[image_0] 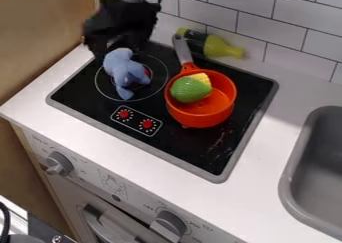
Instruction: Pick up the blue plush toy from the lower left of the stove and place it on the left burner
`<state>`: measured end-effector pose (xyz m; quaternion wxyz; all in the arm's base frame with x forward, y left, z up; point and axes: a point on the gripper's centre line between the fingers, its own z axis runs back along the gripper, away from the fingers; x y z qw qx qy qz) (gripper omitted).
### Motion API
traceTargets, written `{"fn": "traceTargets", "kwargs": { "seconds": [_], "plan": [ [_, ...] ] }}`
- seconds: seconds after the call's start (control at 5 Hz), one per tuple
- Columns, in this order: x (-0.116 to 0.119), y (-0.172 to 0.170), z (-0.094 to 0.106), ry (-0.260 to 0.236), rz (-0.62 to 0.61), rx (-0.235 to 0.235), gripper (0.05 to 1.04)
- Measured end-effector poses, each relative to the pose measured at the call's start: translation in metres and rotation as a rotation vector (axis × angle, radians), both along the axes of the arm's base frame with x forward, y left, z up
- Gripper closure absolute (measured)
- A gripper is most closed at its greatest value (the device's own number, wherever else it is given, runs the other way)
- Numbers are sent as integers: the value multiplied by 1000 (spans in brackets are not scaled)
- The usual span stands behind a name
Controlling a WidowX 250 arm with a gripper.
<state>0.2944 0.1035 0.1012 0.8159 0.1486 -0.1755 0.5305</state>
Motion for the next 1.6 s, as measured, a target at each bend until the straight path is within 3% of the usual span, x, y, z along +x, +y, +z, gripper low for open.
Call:
{"fn": "traceTargets", "kwargs": {
  "seconds": [0.2,0.6,0.8,1.0,1.2,1.4,1.6],
  "plan": [
    [-10,-2,14,57,-5,-19,85],
    [-24,-8,39,90,-163,-136,85],
    [-28,-16,44,34,-286,-180,85],
    [-33,-24,49,-5,-452,-195,85],
    [-36,-28,51,36,-597,-187,85],
    [-40,-40,54,129,-655,-164,85],
    [-45,-60,53,174,-642,-182,85]
  ]
}}
